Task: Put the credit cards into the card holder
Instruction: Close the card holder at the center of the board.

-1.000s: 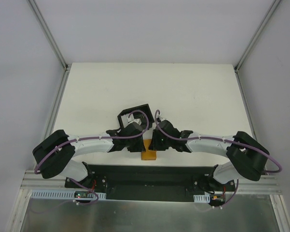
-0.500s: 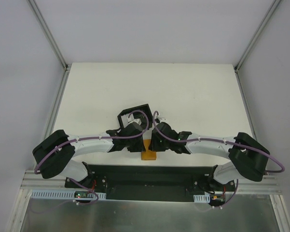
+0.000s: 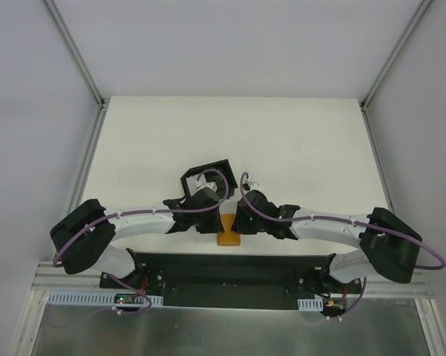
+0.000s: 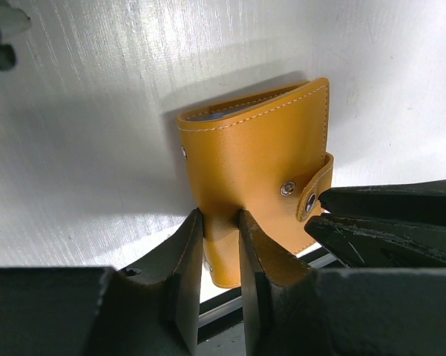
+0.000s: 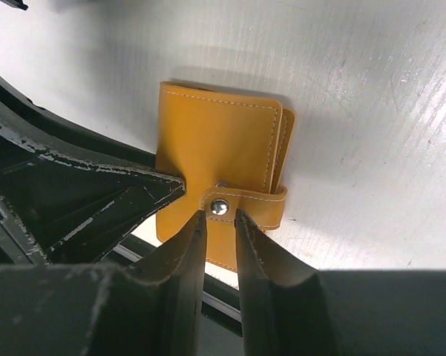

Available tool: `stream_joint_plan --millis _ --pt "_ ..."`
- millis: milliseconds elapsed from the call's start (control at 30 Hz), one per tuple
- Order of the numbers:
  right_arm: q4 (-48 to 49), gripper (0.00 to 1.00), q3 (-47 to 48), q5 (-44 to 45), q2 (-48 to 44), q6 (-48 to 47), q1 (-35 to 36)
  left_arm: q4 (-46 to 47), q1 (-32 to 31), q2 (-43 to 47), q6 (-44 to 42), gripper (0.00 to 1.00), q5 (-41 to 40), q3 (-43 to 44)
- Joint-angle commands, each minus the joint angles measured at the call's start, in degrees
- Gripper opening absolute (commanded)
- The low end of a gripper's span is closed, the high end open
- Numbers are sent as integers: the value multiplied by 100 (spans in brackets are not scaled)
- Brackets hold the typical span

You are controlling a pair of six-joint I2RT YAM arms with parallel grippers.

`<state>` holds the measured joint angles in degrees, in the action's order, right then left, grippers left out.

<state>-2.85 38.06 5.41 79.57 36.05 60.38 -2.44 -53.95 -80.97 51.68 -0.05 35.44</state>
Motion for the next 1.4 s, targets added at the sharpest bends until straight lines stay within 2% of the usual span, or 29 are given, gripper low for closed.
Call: stream_joint_plan --millis 0,700,967,1367 --pt "57 24 -1 127 -135 121 35 -389 -1 -103 -27 20 -126 -187" --pt "233 19 192 241 357 104 35 -389 -1 -77 -70 19 -91 -195" --pt "-399 14 473 215 559 121 26 -389 -1 -86 -88 19 -91 -213" --pt "-1129 13 992 -242 919 113 -281 -293 -1 55 -35 19 -188 -353"
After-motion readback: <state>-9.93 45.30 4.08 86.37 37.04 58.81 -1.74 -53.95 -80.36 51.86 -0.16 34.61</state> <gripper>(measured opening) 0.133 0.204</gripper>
